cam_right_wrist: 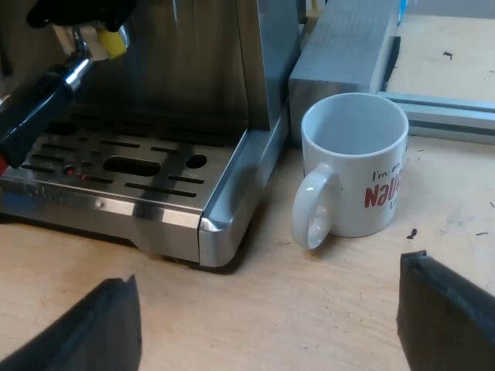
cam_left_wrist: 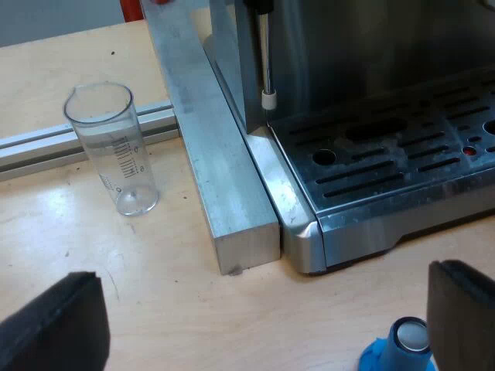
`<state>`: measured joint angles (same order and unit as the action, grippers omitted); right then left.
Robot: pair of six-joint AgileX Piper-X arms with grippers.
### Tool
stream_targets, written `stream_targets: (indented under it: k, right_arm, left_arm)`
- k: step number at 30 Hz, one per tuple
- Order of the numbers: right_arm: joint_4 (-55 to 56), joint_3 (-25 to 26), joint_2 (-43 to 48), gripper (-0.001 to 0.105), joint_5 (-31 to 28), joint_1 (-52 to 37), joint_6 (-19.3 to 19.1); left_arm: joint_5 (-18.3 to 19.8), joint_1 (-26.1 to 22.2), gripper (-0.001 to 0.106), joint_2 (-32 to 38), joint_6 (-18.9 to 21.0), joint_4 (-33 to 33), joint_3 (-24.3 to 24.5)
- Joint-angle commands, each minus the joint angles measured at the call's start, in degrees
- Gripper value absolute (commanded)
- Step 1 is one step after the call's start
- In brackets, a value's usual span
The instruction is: Grind coffee beans and then tamp
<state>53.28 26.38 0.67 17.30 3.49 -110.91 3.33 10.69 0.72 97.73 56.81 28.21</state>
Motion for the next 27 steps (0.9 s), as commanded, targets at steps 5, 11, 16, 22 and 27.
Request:
stream_targets:
  k: [5, 11, 16, 22, 27]
  right_arm:
    - [-0.7, 0.1, 2.2, 0.07, 0.5, 0.0, -0.8]
    - [-0.7, 0.1, 2.2, 0.07, 0.5, 0.0, -0.8]
    - [-0.7, 0.1, 2.2, 0.07, 0.5, 0.0, -0.6]
    - [-1.2, 0.3, 2.2, 0.07, 0.5, 0.0, 3.7]
    - [-1.2, 4.3, 2.2, 0.07, -0.6, 0.0, 2.4]
  left_arm:
    - [0.3, -0.1, 0.084, 8.0, -0.3, -0.7, 0.1]
    - [0.3, -0.1, 0.084, 8.0, -0.3, -0.7, 0.1]
    - [0.3, -0.1, 0.084, 8.0, -0.3, -0.7, 0.1]
    - [2.4, -0.1, 0.084, 8.0, -1.4, -0.7, 0.1]
    - [5.1, -0.1, 0.084, 7.4, -2.1, -0.7, 1.6]
